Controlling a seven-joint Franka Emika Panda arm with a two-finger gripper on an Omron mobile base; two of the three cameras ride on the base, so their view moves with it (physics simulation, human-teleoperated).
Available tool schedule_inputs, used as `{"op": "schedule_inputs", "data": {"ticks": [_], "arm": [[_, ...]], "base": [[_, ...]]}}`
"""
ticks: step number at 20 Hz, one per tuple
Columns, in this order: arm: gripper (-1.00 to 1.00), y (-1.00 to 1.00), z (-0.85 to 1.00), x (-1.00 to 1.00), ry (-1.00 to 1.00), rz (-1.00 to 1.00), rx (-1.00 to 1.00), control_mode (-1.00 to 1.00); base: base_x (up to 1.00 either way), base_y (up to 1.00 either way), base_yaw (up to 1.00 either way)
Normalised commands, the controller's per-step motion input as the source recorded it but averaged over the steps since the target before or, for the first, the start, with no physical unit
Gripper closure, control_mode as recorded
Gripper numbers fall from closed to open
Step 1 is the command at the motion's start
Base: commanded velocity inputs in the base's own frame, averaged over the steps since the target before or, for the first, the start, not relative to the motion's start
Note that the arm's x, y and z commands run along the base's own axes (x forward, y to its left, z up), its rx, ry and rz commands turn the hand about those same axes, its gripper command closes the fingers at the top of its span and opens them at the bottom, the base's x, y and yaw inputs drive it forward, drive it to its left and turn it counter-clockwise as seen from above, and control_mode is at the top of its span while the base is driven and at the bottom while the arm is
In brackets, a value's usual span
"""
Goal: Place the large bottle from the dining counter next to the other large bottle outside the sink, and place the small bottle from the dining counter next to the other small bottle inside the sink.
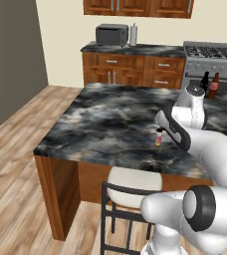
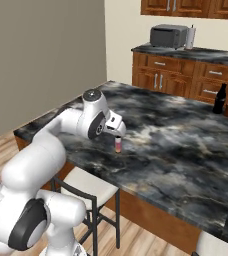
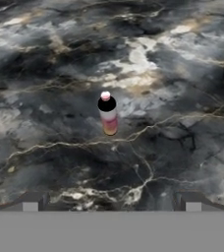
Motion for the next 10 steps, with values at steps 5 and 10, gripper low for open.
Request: {"op": "schedule_inputs", "data": {"ticks": [5, 10], "arm": [[-1.0, 0.0, -0.01, 0.18, -0.11, 0.0, 0.0, -1.0], [-1.0, 0.0, -0.06, 0.15, -0.1, 0.0, 0.0, -1.0]], "base": [[0.0, 0.0, 0.0], [0.0, 0.0, 0.0]]}}
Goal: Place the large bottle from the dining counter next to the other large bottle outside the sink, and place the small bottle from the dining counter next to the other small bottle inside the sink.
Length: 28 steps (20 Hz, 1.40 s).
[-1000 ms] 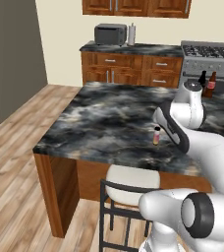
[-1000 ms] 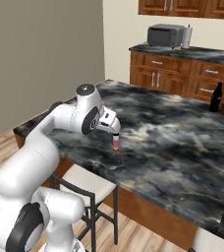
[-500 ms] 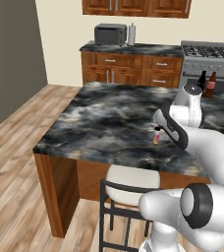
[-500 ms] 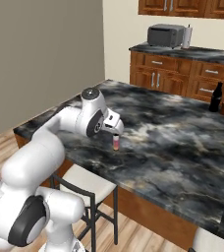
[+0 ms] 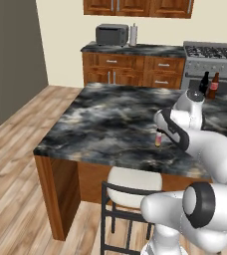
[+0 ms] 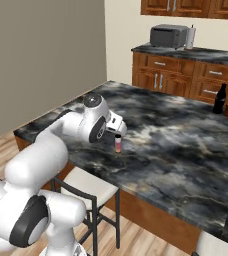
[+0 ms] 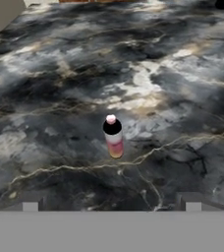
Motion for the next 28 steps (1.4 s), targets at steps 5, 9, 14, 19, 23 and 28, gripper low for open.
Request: {"op": "schedule_inputs", "data": {"ticks": [5, 9, 14, 19, 23, 28], "arm": [[-1.0, 0.0, -0.15, 0.15, -0.04, 0.0, 0.0, -1.0], [-1.0, 0.0, -0.1, 0.17, 0.0, 0.0, 0.0, -1.0], [-1.0, -0.02, 0.0, 0.17, 0.03, 0.0, 0.0, -1.0], [-1.0, -0.03, -0.02, 0.13, 0.05, 0.0, 0.0, -1.0], [-1.0, -0.04, -0.16, 0.14, 0.03, 0.01, 0.0, -1.0], [-1.0, 0.0, -0.26, 0.18, 0.03, 0.03, 0.0, -1.0]], "base": [[0.0, 0.0, 0.0], [0.0, 0.0, 0.0], [0.0, 0.0, 0.0], [0.0, 0.0, 0.0], [0.0, 0.0, 0.0], [0.0, 0.0, 0.0]]}}
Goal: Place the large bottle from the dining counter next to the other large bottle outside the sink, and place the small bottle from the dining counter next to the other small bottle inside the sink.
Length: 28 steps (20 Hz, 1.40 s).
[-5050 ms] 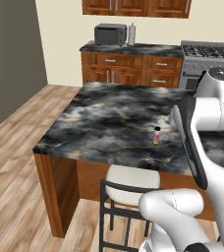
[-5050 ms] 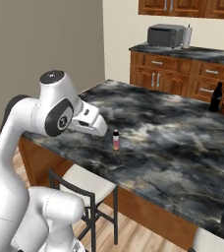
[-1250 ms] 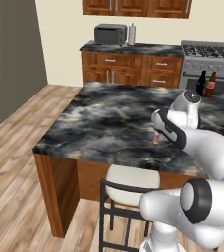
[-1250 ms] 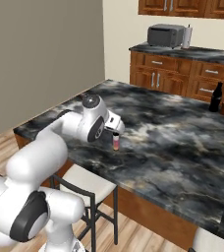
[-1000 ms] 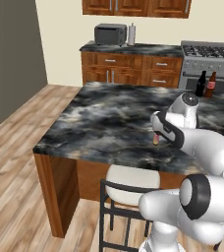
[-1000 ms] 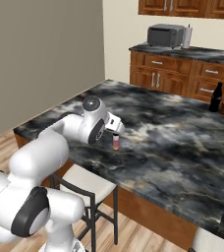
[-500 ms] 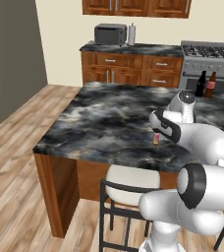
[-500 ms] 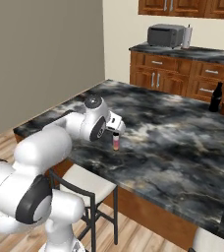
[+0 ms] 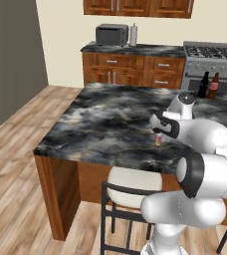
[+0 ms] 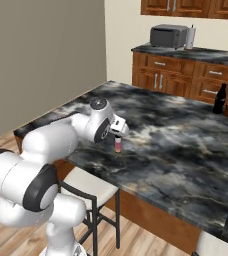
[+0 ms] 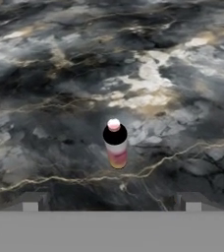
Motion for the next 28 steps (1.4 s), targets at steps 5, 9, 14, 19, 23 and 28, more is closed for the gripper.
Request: {"op": "schedule_inputs", "data": {"ticks": [5, 9, 14, 19, 23, 28], "arm": [[-1.0, -0.01, -0.13, 0.2, 0.01, 0.03, 0.0, -1.0], [-1.0, -0.05, -0.13, 0.17, 0.0, 0.02, 0.0, -1.0], [-1.0, -0.08, -0.18, 0.12, 0.0, 0.03, 0.0, -1.0], [-1.0, -0.07, -0.16, 0.11, 0.0, 0.02, 0.0, -1.0], [-1.0, -0.05, -0.13, 0.13, 0.0, 0.03, 0.0, -1.0], [-1.0, -0.02, -0.11, 0.15, -0.02, 0.03, 0.0, -1.0]], "base": [[0.0, 0.0, 0.0], [0.0, 0.0, 0.0], [0.0, 0.0, 0.0], [0.0, 0.0, 0.0], [0.0, 0.0, 0.0], [0.0, 0.0, 0.0]]}}
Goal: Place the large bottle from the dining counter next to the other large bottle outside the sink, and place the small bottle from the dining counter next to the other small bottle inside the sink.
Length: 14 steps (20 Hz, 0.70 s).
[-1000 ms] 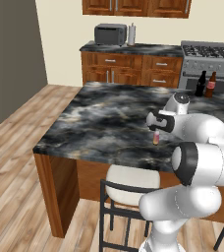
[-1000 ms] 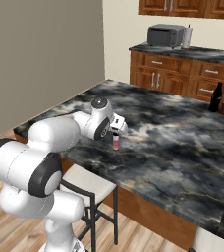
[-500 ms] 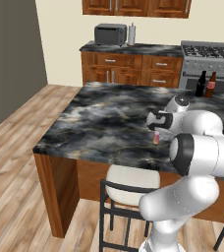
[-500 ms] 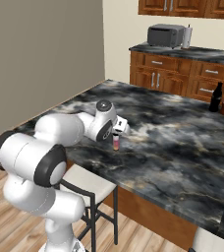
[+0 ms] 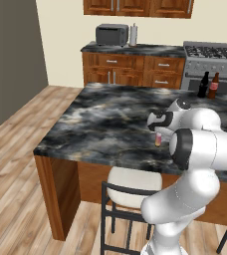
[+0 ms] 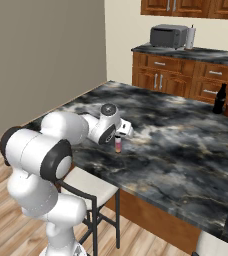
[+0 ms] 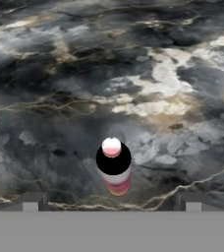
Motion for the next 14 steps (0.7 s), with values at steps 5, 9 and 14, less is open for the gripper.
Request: {"op": "schedule_inputs", "data": {"ticks": [5, 9, 14], "arm": [[-1.0, -0.04, -0.12, 0.16, -0.01, 0.03, 0.0, -1.0], [-1.0, -0.03, -0.14, 0.15, 0.0, 0.03, 0.0, -1.0], [-1.0, -0.04, -0.15, 0.17, 0.0, 0.03, 0.0, -1.0]], "base": [[0.0, 0.0, 0.0], [0.0, 0.0, 0.0], [0.0, 0.0, 0.0]]}}
